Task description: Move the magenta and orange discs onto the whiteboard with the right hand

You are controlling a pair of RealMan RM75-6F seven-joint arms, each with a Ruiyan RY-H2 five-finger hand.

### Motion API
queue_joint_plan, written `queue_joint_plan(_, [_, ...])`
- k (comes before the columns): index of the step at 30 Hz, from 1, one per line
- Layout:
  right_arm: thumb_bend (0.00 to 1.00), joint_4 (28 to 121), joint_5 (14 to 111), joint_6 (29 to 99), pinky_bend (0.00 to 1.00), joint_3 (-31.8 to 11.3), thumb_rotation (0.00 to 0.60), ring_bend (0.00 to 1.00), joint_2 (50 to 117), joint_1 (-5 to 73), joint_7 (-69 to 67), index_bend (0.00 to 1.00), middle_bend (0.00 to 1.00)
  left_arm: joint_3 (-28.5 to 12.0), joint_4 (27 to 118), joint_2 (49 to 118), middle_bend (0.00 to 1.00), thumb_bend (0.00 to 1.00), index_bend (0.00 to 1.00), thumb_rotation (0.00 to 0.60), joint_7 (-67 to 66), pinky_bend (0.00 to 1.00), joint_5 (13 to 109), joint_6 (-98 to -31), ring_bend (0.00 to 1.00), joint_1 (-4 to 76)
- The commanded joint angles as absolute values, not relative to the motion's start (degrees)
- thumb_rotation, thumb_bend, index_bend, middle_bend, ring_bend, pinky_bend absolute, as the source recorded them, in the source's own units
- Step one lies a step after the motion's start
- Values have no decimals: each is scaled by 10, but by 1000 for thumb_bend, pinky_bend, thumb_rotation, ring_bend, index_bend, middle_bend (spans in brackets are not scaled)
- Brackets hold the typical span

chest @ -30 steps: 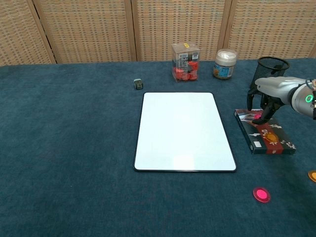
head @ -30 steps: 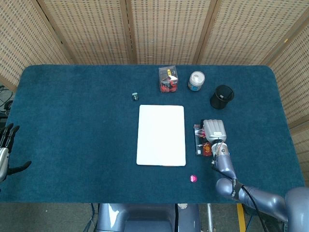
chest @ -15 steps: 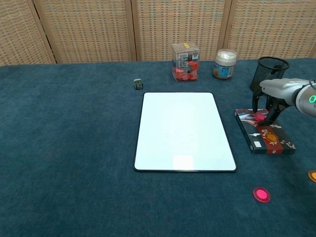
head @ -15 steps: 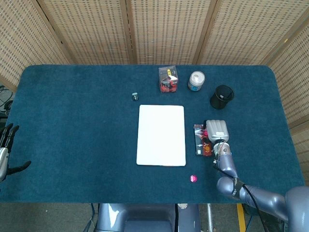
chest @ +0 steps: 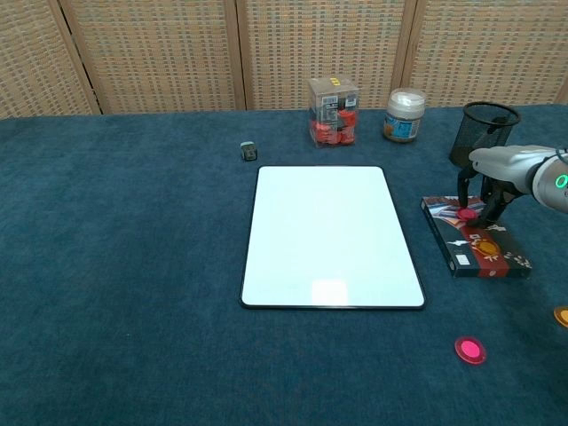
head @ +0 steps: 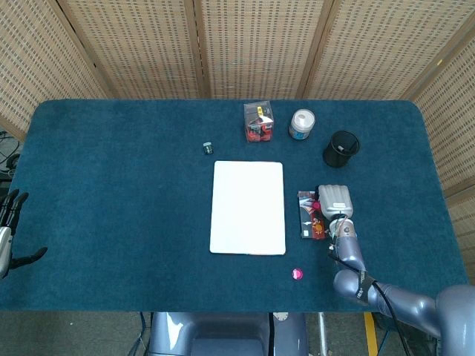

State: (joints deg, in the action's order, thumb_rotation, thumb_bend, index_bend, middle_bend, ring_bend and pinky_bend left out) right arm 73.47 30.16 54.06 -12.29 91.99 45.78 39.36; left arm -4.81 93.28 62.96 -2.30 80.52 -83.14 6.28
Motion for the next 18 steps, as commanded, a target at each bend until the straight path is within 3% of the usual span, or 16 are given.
queue_joint_plan(1, [363,734,303,538,1000,-124,600,951,921,458,388,490,902,-48,933,629,0,0,0,600,-23,0,805,-831,0,63])
queue_joint_plan(11, [383,768,309,542,1000,-144,600,951,913,465,366,489,902,-48,935,627,0,0,0,600,-19,0,804,-828,0,64])
queue_joint_plan(18, [387,822,296,581,1000,-174,600,951,927,515,414,490,902,-52,934,619,0,0,0,600,1,0,798,-825,0,64])
